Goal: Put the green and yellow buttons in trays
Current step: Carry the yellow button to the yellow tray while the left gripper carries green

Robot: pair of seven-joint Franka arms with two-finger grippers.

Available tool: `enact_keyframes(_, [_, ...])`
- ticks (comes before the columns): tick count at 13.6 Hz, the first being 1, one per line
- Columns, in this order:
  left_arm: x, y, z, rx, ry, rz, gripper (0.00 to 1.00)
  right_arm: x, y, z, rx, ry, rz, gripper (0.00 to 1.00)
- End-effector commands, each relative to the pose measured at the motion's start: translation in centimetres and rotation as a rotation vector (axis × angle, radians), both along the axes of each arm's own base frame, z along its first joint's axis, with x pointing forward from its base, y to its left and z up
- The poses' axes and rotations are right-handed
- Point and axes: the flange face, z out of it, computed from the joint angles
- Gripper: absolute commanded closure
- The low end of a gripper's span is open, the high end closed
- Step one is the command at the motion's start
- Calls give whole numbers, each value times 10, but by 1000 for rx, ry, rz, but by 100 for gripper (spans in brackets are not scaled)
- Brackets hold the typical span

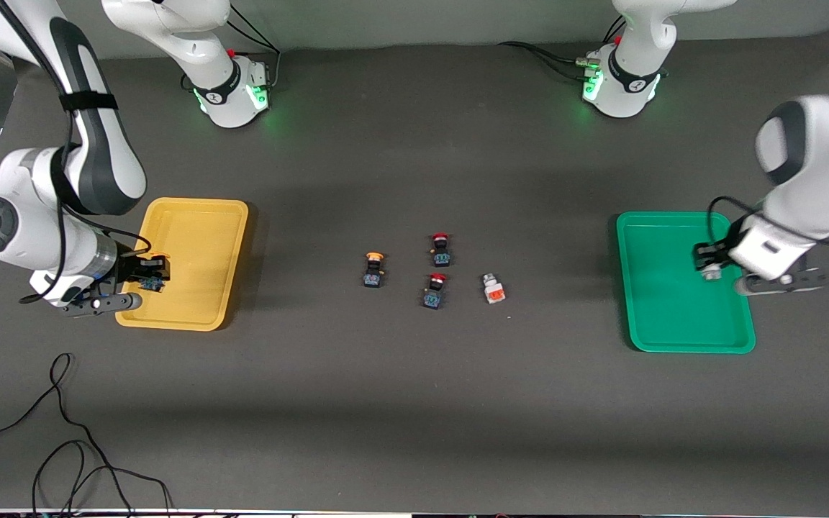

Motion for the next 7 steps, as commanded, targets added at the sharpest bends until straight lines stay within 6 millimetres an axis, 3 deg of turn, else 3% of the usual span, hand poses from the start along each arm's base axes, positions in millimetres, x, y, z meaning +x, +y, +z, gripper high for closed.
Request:
enact_keyframes(1, [-11, -3, -82, 3, -46, -30, 72, -25, 1, -45, 18, -46, 12, 100])
enact_keyframes(3, [-14, -5, -120, -4, -32, -33, 71, -29, 3, -79, 15, -64, 7, 100])
enact_keyframes(5, [-14, -5, -132, -6, -26, -34, 67, -30, 4, -98, 14, -63, 6, 100])
enact_keyframes(6, [-12, -5, -130, -6, -23, -33, 49, -31, 4, -106, 19, -57, 0, 100])
enact_keyframes(7, [-10, -5, -128, -6, -26, -35, 3, -34, 4, -117, 28, -50, -18, 100])
